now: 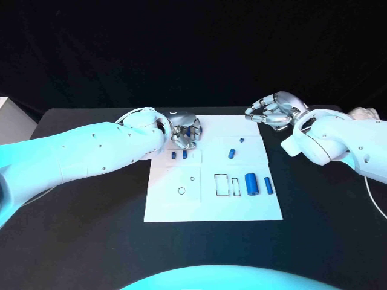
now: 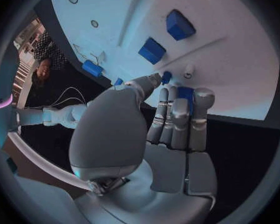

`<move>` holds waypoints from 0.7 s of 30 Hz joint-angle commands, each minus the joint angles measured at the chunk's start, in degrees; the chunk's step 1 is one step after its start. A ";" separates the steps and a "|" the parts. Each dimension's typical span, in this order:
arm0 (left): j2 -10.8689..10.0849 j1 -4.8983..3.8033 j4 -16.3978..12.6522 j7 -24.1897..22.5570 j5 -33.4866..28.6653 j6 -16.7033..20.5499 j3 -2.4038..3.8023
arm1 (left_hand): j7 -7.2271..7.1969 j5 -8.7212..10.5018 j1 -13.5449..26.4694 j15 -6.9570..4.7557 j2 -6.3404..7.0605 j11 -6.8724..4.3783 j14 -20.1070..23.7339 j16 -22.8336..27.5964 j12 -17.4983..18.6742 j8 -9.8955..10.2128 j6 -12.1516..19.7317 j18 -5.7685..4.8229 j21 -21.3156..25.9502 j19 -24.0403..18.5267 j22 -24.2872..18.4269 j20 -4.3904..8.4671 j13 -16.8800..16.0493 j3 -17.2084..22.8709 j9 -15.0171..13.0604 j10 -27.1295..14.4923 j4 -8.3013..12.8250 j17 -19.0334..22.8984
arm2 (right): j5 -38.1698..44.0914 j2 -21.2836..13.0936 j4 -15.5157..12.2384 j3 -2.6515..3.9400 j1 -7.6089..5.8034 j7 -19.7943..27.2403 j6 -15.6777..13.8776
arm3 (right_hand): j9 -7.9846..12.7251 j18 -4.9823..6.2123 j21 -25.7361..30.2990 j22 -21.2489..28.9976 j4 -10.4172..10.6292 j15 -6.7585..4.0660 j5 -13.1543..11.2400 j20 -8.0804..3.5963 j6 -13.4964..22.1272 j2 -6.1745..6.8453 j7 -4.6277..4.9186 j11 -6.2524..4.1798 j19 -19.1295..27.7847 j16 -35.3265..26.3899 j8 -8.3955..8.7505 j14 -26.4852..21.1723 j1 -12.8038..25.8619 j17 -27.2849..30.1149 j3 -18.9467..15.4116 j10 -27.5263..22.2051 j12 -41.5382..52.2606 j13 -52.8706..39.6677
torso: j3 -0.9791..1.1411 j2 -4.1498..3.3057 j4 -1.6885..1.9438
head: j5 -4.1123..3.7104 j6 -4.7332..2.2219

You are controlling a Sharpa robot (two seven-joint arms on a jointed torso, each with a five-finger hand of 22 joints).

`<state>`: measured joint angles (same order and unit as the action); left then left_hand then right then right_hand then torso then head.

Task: Assemble the parts on the task board

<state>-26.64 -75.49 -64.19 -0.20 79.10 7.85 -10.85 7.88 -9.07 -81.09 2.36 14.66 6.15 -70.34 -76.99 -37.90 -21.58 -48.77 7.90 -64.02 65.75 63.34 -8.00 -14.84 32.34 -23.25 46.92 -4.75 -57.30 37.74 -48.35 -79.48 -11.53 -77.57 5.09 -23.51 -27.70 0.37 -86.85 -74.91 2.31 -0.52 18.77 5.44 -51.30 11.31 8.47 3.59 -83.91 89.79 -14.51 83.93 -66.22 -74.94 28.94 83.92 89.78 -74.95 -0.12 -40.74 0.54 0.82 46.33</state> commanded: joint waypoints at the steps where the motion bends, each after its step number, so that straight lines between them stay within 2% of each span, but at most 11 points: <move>1: 0.46 0.03 0.47 0.06 0.48 -1.06 0.01 | 0.05 0.08 0.06 -0.01 -0.48 -0.03 -0.48 -0.39 0.46 0.21 -0.65 -0.42 -0.45 0.48 0.12 -0.09 0.15 0.50 0.08 0.63 0.06 -0.01 | 0.22 -0.07 -0.21 0.01 0.00 0.65 0.33 | -0.08 0.44 0.10 -13.24 0.24 0.22 0.20 0.19 -0.25 0.05 0.09 0.17 -4.59 0.21 0.23 6.07 -0.29 -15.06 0.18 6.08 0.22 -15.05 | -0.02 -0.06 0.05 | -0.14 0.09; 7: 0.89 0.11 1.08 0.46 0.45 -1.87 0.00 | 0.14 0.10 -0.06 -0.05 -0.95 -0.03 -0.27 -0.51 1.24 0.46 -1.45 -0.34 -0.43 0.16 0.12 -0.03 0.79 1.29 0.25 1.00 0.46 0.64 | 0.23 -0.15 -0.40 0.01 -0.02 0.63 0.35 | -0.08 0.44 0.10 -13.24 0.24 0.22 0.20 0.19 -0.25 0.05 0.09 0.17 -4.59 0.21 0.23 6.07 -0.29 -15.06 0.18 6.08 0.22 -15.05 | -0.09 -0.03 0.06 | -0.24 0.43; 12: 0.85 0.14 1.33 0.81 0.44 -2.88 -0.02 | 0.21 0.17 0.27 0.04 -0.80 0.10 -0.13 -0.53 1.71 0.68 -1.58 -0.33 -0.41 -0.01 0.13 -0.07 1.12 1.34 0.36 0.97 0.53 0.95 | 0.26 -0.25 -0.55 0.02 -0.03 0.60 0.35 | -0.08 0.44 0.10 -13.24 0.24 0.22 0.20 0.19 -0.25 0.05 0.09 0.17 -4.59 0.21 0.23 6.07 -0.29 -15.06 0.18 6.08 0.22 -15.05 | -0.01 0.07 0.10 | -0.32 0.57; 17: 0.79 0.15 1.33 0.88 0.41 -3.59 -0.02 | 0.22 0.17 0.35 0.08 -0.89 0.14 -0.23 -0.65 1.84 0.75 -1.68 -0.39 -0.60 0.11 0.34 -0.10 1.23 1.43 0.39 1.09 0.56 0.83 | 0.26 -0.27 -0.58 0.02 -0.04 0.59 0.35 | -0.13 0.43 0.06 -13.27 0.28 0.21 0.44 0.18 -0.33 0.05 0.08 0.17 -4.62 0.21 0.29 6.07 -0.29 -15.06 0.18 6.08 0.22 -15.05 | -0.07 0.06 0.19 | -0.35 0.64; 21: 0.79 0.15 1.22 0.71 0.20 -3.79 -0.03 | 0.27 0.17 0.40 0.08 -1.03 0.09 -0.31 -0.82 1.92 0.88 -1.87 -0.44 -0.85 0.25 0.62 -0.14 1.37 1.58 0.45 1.60 0.68 0.80 | 0.27 -0.21 -0.56 0.02 -0.05 0.60 0.36 | -0.13 0.43 0.06 -13.27 0.28 0.21 0.44 0.18 -0.33 0.05 0.08 0.17 -4.62 0.21 0.29 6.07 -0.29 -15.06 0.18 6.08 0.22 -15.05 | -0.03 0.07 0.17 | -0.33 0.66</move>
<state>-25.93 -75.34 -62.83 0.51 79.25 5.47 -10.90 8.25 -9.07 -80.94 2.36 13.90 6.17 -70.34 -77.48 -36.14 -21.04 -50.24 7.91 -64.57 65.74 63.94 -8.00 -13.52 33.69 -22.86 48.18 -4.03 -56.43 37.76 -48.58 -79.95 -11.52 -77.61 5.09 -23.52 -27.78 0.38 -86.85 -74.90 2.31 -0.52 19.00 5.44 -51.30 11.31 8.47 3.59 -83.91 89.79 -14.51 83.93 -66.22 -74.92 28.94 83.92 89.78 -74.93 -0.16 -40.69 0.72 0.43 46.98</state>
